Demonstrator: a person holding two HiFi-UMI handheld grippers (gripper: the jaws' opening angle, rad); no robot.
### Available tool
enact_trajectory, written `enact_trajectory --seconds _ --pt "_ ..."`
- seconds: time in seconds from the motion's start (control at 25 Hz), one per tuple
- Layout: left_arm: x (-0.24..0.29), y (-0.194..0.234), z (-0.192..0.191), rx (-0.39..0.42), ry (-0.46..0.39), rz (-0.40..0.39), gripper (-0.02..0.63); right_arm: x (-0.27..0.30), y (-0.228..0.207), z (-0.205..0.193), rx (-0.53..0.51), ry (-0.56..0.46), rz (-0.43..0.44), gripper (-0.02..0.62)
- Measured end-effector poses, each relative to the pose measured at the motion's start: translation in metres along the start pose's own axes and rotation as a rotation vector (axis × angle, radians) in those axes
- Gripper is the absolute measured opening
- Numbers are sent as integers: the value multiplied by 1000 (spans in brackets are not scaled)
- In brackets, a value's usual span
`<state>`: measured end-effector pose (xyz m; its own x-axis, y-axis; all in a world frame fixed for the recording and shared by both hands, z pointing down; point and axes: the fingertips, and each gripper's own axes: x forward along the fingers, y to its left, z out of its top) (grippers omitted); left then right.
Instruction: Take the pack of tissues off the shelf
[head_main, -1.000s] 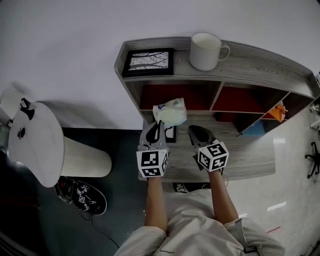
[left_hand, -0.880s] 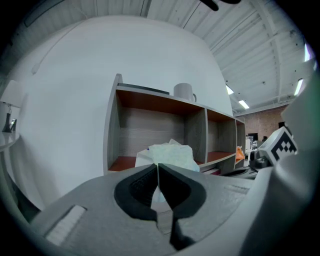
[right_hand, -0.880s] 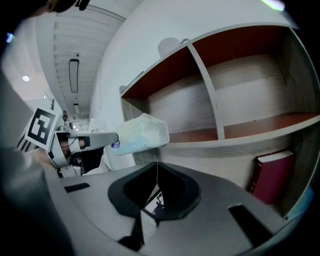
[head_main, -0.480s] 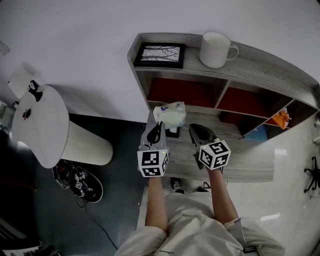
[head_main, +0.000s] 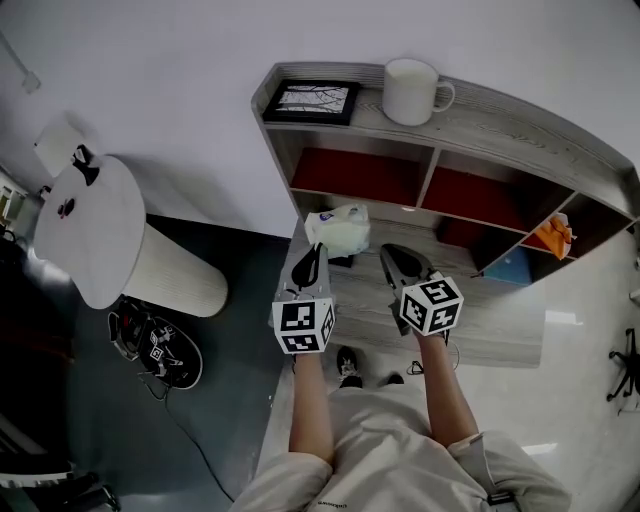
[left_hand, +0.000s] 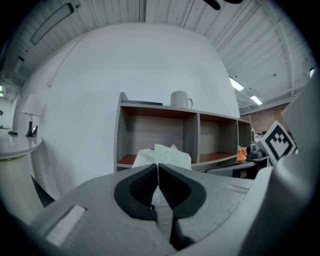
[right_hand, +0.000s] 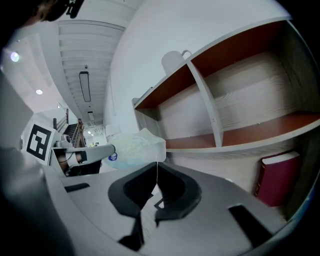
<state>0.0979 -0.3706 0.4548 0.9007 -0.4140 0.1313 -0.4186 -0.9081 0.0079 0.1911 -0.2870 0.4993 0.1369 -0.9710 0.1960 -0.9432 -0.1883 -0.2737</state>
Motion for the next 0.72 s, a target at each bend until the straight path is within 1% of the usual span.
enact_trajectory --seconds 0.16,0.48,0.64,0.72 --pt "-12 -14 1 -9 -10 20 12 -19 -2 4 -34 -6 8 17" --pt "-36 -54 -14 -8 26 53 12 -66 -18 -3 -83 3 0 17" --pt "-55 -68 -24 -30 32 93 12 -92 -35 -10 -111 15 -29 17" --pt "-66 -75 -31 -40 36 120 12 -105 -41 -15 -108 15 -34 17"
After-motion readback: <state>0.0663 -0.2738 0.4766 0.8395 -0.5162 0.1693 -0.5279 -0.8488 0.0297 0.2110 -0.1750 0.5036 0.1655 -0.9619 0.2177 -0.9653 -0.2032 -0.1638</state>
